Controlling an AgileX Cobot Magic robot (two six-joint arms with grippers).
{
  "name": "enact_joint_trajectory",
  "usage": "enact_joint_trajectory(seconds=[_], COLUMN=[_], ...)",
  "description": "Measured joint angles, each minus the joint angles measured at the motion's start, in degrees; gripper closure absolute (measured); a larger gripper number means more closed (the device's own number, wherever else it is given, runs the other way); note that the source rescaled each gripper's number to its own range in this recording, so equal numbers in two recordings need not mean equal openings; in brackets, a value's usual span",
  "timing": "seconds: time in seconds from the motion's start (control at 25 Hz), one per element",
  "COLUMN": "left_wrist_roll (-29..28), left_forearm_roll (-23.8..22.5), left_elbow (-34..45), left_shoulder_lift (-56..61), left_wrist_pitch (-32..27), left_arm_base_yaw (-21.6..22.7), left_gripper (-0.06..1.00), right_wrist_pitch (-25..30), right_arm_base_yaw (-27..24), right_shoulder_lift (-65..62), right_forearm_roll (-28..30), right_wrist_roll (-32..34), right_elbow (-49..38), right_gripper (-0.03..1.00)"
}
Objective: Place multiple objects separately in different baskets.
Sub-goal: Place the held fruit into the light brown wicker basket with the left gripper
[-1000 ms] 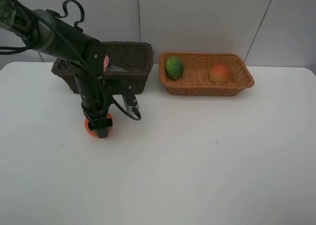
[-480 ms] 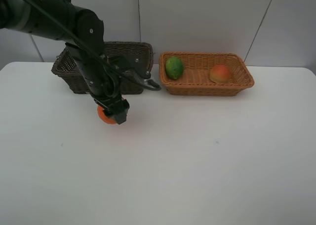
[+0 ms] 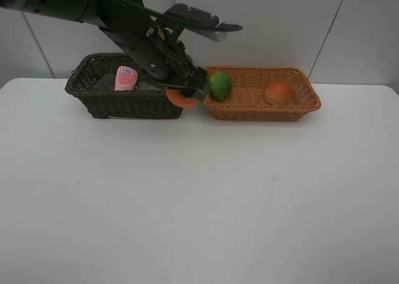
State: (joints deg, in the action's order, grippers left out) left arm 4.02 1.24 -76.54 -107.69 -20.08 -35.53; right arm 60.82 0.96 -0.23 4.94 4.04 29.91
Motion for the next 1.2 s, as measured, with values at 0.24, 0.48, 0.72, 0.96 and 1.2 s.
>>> enact_joint_trajectory(seconds=[0.24,0.48,0.72,0.96,1.2], left_wrist_roll=[-1.6,-1.7,-1.8,-2.0,-0.9], left_forearm_roll=[0.1,0.1,0.6,2.8,3.2], left_elbow=[-5.0,-11.8,-23.8,-33.8,-36.8], left_shoulder_lift=[-2.0,-8.4,-19.4,-28.4,-31.6], left_wrist_pitch=[7.5,9.1,9.9,10.0,9.6], left_arm_base_yaw=[-1.1,-1.6,-2.6,-3.3,-3.3], left_gripper=[0.04,0.04,0.04,0.04,0.04], right_wrist_pitch=[0.0,0.0,0.0,0.0,0.0], right_arm_base_yaw=[0.0,0.0,0.0,0.0,0.0], right_shoulder_lift=[0.0,0.0,0.0,0.0,0.0], right_forearm_roll=[0.0,0.0,0.0,0.0,0.0], right_wrist_roll=[0.0,0.0,0.0,0.0,0.0], right_elbow=[0.0,0.0,0.0,0.0,0.0], right_gripper=[0.09,0.09,0.09,0.09,0.09])
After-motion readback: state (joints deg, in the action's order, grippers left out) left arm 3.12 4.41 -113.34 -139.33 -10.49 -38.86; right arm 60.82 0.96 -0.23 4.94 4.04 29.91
